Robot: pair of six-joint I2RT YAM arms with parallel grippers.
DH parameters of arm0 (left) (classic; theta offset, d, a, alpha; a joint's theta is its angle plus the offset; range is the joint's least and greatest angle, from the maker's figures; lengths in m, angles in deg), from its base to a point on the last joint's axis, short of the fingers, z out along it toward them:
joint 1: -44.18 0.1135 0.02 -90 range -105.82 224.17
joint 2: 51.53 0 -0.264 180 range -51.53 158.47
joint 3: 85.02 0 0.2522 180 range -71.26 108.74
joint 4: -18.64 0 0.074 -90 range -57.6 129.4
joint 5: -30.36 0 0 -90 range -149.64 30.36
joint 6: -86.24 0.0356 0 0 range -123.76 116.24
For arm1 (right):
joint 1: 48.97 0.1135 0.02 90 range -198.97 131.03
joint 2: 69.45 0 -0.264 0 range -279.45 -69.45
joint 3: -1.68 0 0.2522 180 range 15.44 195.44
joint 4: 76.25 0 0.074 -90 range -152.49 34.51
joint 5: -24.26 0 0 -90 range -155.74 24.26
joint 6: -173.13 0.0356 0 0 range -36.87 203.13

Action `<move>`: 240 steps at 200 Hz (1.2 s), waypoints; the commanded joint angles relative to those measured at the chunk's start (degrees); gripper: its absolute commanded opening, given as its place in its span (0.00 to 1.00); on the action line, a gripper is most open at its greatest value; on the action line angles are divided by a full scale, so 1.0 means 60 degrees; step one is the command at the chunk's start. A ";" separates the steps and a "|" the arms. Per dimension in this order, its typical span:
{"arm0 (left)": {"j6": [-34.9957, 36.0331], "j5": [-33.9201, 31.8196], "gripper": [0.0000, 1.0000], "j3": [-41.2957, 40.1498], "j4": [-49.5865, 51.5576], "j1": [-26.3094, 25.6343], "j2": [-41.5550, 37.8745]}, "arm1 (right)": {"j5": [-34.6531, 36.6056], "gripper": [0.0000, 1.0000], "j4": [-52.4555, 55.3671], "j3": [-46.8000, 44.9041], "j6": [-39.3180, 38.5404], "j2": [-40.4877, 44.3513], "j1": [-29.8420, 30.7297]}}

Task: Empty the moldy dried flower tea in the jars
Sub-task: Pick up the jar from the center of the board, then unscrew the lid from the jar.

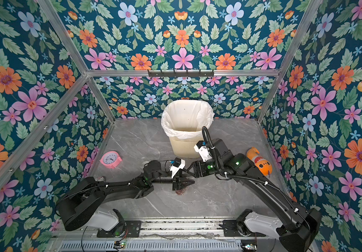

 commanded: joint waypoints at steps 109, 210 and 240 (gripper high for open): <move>-0.0307 0.2456 0.44 0.1275 0.1363 0.0108 0.0041 | -0.2712 0.46 0.0520 -0.0012 -0.3149 0.0156 -0.0342; 0.0866 0.1141 0.45 0.1371 0.2691 0.0093 -0.0656 | -0.1610 0.81 -0.0855 -0.0886 -0.3951 0.1428 -0.0342; 0.1107 -0.0804 0.46 0.1358 0.2779 0.0024 -0.0768 | -0.0478 0.84 -0.1699 -0.0873 -0.2013 0.1154 -0.0339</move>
